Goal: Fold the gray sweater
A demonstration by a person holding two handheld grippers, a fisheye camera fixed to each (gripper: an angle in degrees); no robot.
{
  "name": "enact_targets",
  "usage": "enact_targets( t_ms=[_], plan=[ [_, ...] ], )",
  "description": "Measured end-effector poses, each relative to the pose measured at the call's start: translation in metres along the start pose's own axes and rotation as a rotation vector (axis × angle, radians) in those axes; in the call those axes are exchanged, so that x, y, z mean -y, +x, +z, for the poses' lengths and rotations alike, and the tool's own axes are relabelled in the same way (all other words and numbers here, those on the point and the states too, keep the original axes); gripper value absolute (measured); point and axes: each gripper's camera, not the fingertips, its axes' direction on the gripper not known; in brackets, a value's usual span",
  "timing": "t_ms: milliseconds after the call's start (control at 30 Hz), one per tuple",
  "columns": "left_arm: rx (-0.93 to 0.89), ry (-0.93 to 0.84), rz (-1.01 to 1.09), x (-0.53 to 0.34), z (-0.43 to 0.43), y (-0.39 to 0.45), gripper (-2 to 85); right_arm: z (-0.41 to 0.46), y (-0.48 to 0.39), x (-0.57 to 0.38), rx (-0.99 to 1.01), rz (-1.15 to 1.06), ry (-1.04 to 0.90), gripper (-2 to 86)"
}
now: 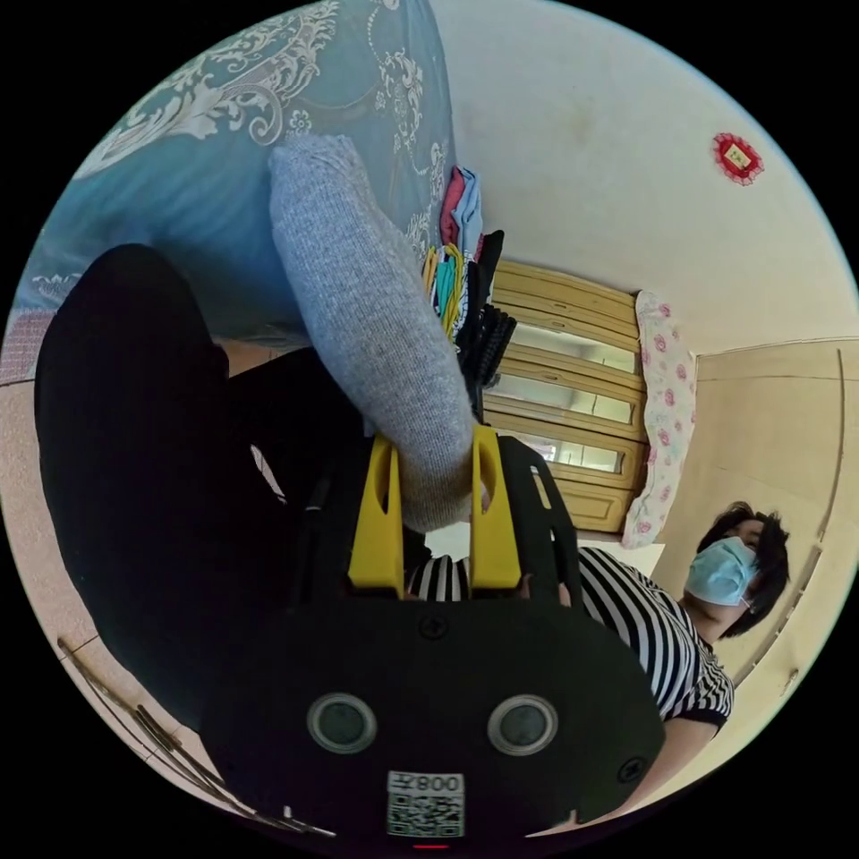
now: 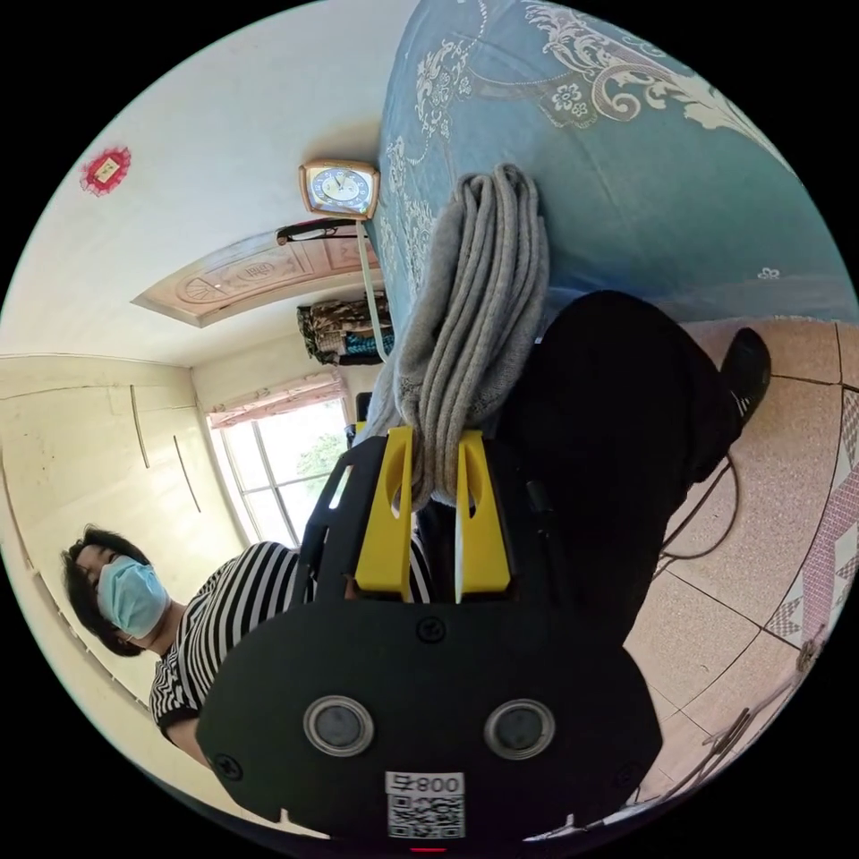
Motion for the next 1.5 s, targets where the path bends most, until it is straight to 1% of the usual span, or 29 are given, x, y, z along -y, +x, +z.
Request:
enact_targets(
  t_ms=[200,433,700,800,1000,1200,1367,1500],
  plan=[
    [-0.005,0.010,-0.024,-0.009,0.047,-0.018,12.8,0.038,-0.014,-0.042,0.051,-0.002,0.004,7.9],
    [0.006,-0.005,-0.068,0.004,0.104,-0.027,12.9,0.086,-0.055,-0.074,0.101,0.005,-0.054,7.9],
    [0.038,-0.040,-0.227,0.027,0.176,-0.017,12.9,0.135,-0.128,-0.112,0.187,0.104,-0.136,7.7],
    [0.054,-0.054,-0.270,0.040,0.208,0.000,13.0,0.147,-0.173,-0.134,0.218,0.120,-0.144,7.7],
    [0.089,-0.102,-0.293,0.066,0.288,0.047,13.0,0.152,-0.276,-0.202,0.284,0.136,-0.097,7.6],
    [0.117,-0.185,-0.268,0.090,0.392,0.096,13.0,0.140,-0.387,-0.297,0.326,0.115,-0.021,7.4],
    [0.116,-0.230,-0.210,0.105,0.492,0.130,13.0,0.124,-0.493,-0.377,0.313,0.061,0.028,7.4],
    [0.107,-0.258,-0.180,0.118,0.549,0.147,13.1,0.124,-0.567,-0.422,0.301,0.024,0.054,7.4]
  ],
)
